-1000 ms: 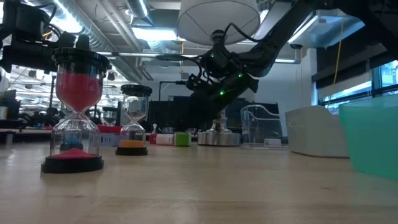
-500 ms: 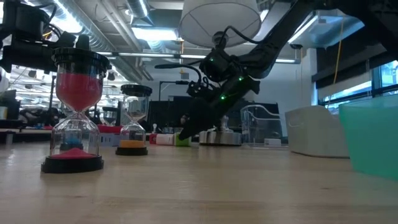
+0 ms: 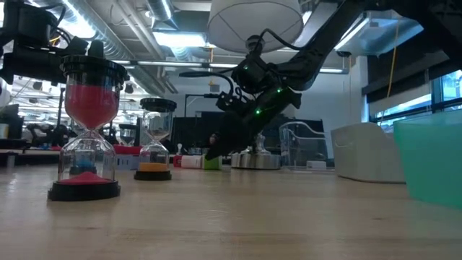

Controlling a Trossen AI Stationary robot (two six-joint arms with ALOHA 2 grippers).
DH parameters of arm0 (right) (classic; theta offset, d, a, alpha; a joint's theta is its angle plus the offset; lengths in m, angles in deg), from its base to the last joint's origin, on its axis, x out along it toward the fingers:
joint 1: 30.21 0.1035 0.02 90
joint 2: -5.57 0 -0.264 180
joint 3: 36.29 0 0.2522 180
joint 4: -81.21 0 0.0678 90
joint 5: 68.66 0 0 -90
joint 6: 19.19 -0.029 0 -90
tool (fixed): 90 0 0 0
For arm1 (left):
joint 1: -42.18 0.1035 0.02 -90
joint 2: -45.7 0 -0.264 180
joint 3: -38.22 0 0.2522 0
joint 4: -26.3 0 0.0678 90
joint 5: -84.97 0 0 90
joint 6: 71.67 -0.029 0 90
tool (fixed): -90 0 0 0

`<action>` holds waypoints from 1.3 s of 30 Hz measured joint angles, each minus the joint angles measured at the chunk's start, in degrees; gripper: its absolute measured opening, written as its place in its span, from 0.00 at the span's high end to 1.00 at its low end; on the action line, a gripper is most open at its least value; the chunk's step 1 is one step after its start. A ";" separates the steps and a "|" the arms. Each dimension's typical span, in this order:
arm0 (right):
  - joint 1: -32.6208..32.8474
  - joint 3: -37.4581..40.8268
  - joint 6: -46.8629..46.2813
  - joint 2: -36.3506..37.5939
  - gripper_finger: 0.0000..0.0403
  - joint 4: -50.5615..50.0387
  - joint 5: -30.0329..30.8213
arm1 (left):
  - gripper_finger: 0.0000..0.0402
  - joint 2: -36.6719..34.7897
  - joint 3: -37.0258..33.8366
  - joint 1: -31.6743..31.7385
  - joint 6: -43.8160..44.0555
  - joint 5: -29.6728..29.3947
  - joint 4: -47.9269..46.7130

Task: Pick & Place Office items
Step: Put the green charger adapter into the gray bin

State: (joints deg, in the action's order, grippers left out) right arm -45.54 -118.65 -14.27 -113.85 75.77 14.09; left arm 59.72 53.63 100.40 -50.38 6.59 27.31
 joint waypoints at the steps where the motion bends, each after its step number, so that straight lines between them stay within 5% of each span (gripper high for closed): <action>1: -0.01 0.00 0.02 0.01 0.02 0.04 -0.28 | 0.44 0.00 0.00 0.02 -0.01 0.01 0.00; 24: 0.98 -0.09 0.40 -0.15 0.03 0.40 -0.08 | 0.44 0.00 0.00 0.00 -0.01 0.01 0.00; 39: 1.34 -0.09 0.17 -0.26 0.25 0.61 -0.07 | 0.44 0.00 0.00 0.00 0.00 0.00 0.00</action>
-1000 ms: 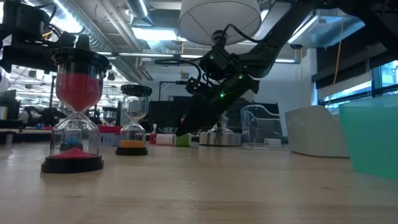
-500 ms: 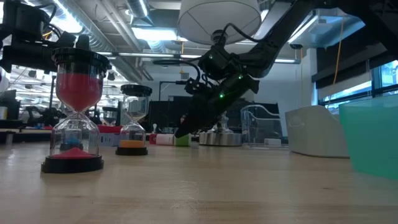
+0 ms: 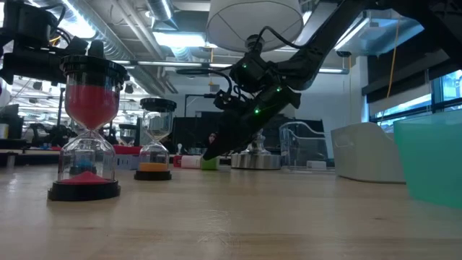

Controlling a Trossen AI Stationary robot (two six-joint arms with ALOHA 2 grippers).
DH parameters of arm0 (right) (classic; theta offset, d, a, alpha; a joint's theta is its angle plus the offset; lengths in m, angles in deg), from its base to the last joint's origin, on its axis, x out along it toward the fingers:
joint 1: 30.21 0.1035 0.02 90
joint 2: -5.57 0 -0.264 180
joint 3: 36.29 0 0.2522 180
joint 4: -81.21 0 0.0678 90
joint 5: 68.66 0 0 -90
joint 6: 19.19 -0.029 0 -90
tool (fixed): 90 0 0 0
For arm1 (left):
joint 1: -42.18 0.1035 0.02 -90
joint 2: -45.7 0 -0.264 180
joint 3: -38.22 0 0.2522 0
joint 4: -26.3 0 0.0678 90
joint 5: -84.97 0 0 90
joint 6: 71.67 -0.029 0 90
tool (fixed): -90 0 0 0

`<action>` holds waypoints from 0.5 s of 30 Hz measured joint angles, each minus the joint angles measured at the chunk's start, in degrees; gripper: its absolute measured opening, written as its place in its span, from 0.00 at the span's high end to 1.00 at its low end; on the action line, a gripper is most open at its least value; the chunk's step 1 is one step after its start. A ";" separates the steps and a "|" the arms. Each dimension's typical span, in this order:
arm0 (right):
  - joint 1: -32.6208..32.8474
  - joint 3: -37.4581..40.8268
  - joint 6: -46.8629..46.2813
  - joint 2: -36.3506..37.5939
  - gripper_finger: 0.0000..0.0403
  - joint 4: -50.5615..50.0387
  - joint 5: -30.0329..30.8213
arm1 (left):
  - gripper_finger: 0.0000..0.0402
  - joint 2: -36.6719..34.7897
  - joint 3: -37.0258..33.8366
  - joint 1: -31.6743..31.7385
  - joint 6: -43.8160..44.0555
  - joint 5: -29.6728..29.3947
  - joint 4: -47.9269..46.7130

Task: Pick & Place Office items
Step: Put the green charger adapter into the gray bin

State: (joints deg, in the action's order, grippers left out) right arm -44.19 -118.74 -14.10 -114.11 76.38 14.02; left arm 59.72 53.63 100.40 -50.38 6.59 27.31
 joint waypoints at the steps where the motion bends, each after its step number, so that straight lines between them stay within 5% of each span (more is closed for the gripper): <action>1: 0.00 0.00 -0.01 0.00 0.27 0.00 0.01 | 0.44 0.00 0.00 0.02 -0.01 0.01 0.00; 15: 0.39 0.00 -0.14 -0.02 0.53 0.00 0.01 | 0.44 0.00 0.00 0.00 0.00 -0.01 0.00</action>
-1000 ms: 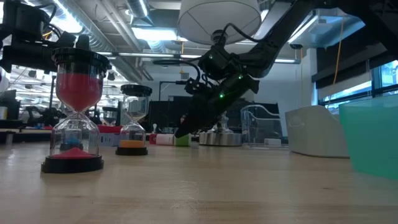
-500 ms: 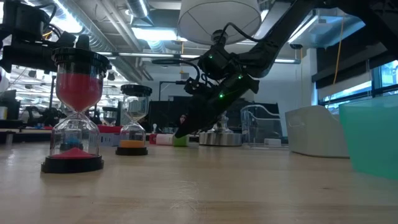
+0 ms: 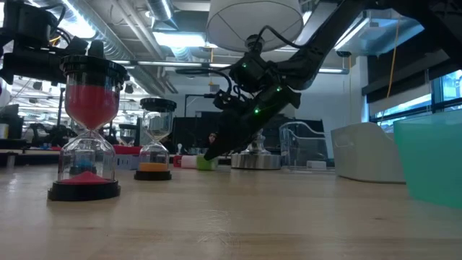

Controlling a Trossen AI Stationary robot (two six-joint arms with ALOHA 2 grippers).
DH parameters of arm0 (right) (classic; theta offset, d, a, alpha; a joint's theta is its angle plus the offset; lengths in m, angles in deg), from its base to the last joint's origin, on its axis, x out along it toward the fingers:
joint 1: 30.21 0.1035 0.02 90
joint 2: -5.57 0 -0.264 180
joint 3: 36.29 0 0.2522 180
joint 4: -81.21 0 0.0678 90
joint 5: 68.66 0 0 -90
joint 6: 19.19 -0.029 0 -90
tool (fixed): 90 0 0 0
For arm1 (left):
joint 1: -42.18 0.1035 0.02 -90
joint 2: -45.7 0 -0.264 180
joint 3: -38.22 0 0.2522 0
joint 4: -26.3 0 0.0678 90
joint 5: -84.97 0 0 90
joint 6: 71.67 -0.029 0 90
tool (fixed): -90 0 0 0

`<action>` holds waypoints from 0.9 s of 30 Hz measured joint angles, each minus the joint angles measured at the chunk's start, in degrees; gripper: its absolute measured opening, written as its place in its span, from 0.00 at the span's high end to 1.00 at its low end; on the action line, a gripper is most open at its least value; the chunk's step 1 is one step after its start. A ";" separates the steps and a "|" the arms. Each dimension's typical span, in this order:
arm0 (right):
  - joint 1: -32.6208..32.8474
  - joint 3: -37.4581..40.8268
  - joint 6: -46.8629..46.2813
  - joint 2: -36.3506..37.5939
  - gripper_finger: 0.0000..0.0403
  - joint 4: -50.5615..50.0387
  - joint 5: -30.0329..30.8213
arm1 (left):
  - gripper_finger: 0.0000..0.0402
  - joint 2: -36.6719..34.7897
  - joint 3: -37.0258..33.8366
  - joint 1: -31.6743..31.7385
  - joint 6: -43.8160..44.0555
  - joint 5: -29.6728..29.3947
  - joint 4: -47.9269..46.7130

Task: Pick & Place Office items
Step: Put the green charger adapter into the gray bin

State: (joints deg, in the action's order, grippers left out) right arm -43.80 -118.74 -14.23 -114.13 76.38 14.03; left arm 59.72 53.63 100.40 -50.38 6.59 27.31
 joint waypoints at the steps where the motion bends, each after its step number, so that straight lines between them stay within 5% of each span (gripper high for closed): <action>1: 0.14 0.00 0.00 -0.02 0.55 0.00 0.00 | 0.44 0.00 0.00 0.00 -0.01 0.02 0.00; 7: 0.71 0.00 0.00 -0.02 0.64 0.07 0.70 | 0.44 0.00 0.00 0.01 0.00 0.02 0.00; 27: 2.64 -0.02 -3.10 1.51 0.64 -0.16 3.43 | 0.44 0.00 0.00 0.01 0.00 0.00 0.00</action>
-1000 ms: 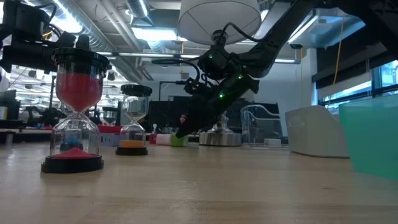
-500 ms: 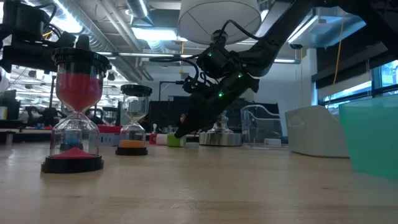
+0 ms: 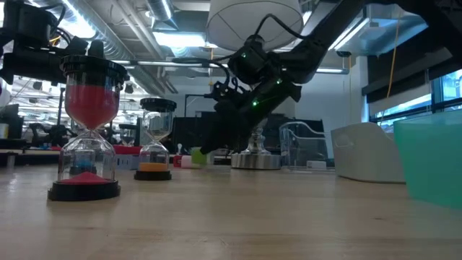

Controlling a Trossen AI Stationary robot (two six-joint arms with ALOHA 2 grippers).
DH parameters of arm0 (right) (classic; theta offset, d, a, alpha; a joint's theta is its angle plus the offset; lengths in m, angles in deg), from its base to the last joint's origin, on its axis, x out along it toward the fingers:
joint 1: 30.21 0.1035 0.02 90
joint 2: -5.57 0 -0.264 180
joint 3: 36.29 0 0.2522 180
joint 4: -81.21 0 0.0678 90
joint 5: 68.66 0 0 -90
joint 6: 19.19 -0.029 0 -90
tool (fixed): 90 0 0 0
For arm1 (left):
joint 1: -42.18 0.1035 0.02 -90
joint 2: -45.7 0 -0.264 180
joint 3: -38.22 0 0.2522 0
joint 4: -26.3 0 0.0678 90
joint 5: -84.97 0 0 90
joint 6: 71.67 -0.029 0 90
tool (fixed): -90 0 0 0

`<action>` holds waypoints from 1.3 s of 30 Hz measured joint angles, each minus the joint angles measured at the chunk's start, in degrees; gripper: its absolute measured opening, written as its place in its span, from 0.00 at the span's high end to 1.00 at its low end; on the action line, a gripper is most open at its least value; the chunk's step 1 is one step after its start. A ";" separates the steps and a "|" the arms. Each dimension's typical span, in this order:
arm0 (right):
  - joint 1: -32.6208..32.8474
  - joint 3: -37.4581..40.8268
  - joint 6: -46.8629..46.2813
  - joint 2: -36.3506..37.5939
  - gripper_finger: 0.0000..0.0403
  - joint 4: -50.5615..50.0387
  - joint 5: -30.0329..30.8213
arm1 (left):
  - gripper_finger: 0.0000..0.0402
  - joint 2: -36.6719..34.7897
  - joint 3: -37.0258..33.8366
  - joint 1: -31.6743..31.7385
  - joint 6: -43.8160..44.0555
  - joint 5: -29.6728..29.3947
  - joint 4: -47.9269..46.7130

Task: Pick & Place Office items
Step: Put the green charger adapter into the gray bin

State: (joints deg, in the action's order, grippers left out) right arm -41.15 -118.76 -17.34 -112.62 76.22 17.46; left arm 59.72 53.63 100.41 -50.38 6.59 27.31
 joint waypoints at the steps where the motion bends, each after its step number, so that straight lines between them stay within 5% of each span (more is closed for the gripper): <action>1: 0.00 0.02 -0.24 0.43 0.63 -0.74 0.27 | 0.44 0.00 0.00 0.00 0.00 -0.01 0.00; 18: -0.13 1.49 -5.55 15.98 0.63 -14.51 3.46 | 0.44 0.02 0.00 0.01 0.00 -0.01 0.00; 31: -0.21 28.62 -15.99 48.96 0.61 -13.99 3.54 | 0.44 0.02 0.00 -0.01 0.00 0.02 0.00; 39: 4.94 37.77 -25.97 66.04 0.61 -23.14 10.08 | 0.44 0.01 0.00 0.01 0.00 -0.01 0.02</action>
State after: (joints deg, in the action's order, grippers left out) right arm -36.22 -80.99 -43.30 -46.58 53.08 27.54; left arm 59.73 53.63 100.42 -50.38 6.58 27.33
